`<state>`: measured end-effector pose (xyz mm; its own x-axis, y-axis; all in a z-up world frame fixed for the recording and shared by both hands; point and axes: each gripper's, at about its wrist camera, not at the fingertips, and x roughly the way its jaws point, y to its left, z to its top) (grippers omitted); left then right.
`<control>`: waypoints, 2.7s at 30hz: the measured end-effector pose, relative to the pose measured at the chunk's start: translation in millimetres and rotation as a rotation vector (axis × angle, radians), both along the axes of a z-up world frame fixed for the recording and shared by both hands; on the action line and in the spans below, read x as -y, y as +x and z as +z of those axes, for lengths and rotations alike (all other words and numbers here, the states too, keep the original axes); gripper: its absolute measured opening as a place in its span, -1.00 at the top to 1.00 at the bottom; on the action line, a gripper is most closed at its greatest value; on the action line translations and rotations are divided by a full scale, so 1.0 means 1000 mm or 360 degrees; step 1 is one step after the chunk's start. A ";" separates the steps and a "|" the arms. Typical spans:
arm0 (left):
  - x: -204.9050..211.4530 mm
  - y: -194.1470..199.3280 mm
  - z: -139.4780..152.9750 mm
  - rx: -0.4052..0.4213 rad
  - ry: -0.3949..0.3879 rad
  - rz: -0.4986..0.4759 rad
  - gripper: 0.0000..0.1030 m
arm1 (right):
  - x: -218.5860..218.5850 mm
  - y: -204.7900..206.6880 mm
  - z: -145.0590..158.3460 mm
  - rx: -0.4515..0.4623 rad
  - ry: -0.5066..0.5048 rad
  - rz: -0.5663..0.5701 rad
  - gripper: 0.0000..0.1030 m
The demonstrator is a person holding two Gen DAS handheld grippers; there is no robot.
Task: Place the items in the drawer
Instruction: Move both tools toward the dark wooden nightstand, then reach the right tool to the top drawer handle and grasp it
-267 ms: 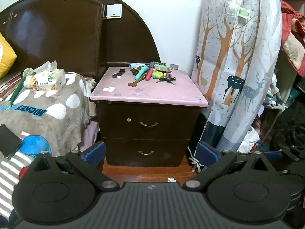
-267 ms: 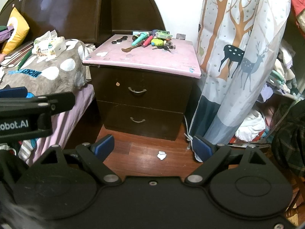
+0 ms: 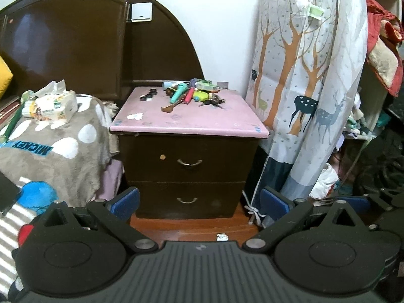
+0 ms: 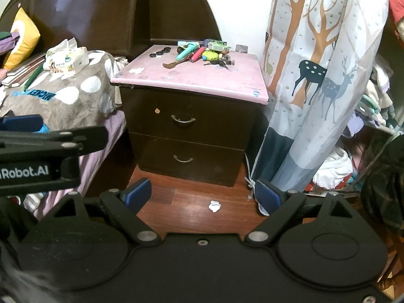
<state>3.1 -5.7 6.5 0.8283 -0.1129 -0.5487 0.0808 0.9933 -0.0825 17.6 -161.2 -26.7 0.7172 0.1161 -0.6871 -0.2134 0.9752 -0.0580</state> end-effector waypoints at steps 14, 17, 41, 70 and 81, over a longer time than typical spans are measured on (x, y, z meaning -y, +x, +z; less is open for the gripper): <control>-0.024 0.063 0.007 0.0190 -0.0033 0.0097 -0.99 | 0.004 0.048 -0.005 0.0051 0.0009 0.0122 -0.92; -0.032 0.079 0.001 0.0221 -0.0048 0.0146 -0.99 | -0.003 0.053 -0.012 0.0105 -0.0060 0.0167 -0.93; -0.085 0.128 -0.072 0.0179 -0.0288 0.0135 -0.99 | -0.037 0.159 -0.061 -0.0081 -0.0106 0.0218 -0.92; -0.089 0.117 -0.073 0.0215 -0.0250 0.0168 -0.97 | -0.051 0.150 -0.050 0.0044 -0.0173 0.0199 -0.90; -0.100 0.135 -0.100 0.0125 -0.0270 0.0186 -0.67 | -0.079 0.204 -0.107 0.0127 -0.0586 0.0601 0.52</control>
<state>137.8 94.6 -93.2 0.8807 -0.0986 -0.4634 -0.0215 0.9688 -0.2470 221.3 -82.6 -133.8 0.7239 0.1377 -0.6761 -0.5265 0.7435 -0.4123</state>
